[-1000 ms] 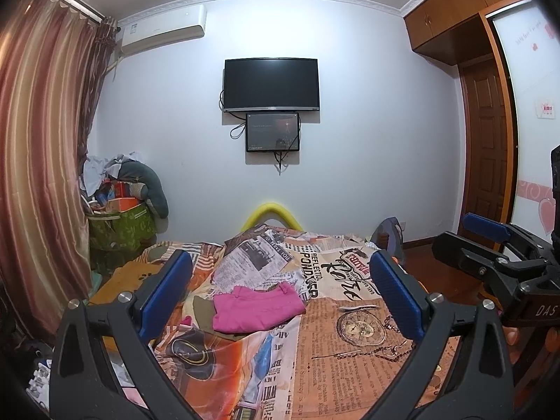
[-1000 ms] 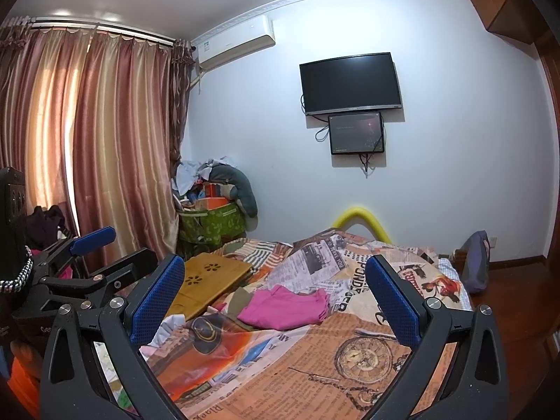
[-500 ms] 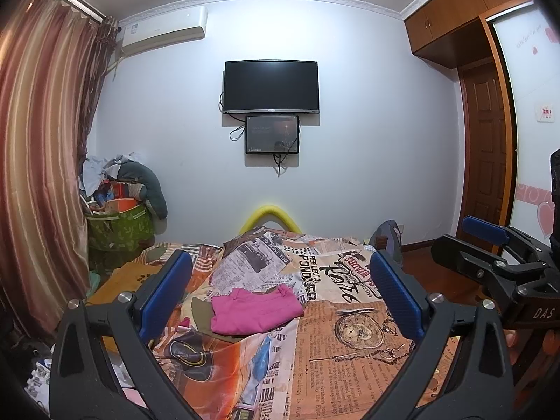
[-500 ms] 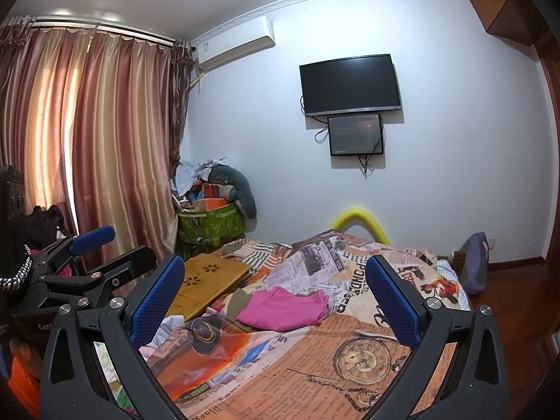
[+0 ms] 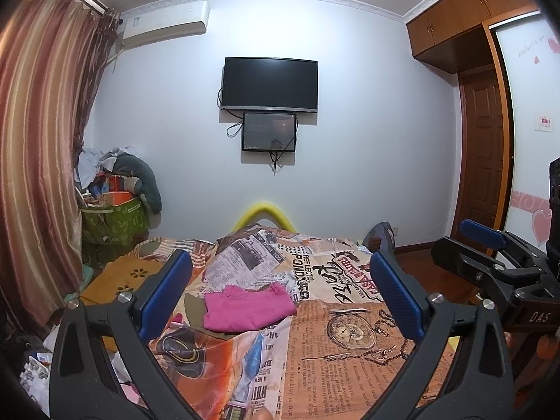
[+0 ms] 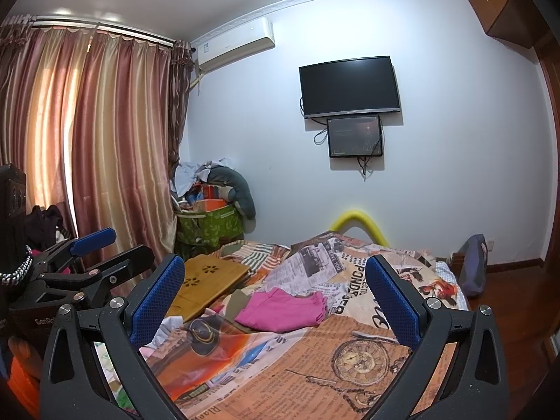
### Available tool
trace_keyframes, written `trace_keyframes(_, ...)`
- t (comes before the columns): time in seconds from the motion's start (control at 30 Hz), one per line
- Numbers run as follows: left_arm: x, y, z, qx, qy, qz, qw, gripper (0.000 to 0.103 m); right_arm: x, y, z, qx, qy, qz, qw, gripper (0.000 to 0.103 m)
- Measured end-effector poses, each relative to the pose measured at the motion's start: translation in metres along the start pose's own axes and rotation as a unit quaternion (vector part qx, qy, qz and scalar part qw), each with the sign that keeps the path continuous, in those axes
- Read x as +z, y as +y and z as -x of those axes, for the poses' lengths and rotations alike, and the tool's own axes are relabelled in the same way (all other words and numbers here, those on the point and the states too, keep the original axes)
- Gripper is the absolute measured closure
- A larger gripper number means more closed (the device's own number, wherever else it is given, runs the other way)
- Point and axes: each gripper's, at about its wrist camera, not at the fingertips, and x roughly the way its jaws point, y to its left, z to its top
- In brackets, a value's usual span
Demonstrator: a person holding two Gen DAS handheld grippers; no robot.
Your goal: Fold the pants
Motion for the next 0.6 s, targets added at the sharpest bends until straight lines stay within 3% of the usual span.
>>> trace_keyframes(0.6,0.0001,-0.0013,-0.0015,-0.005,0.003,-0.002,1.0000,0.000,0.0001,-0.0006,-0.0011,-0.003,0.002,0.001,1.000,0.000)
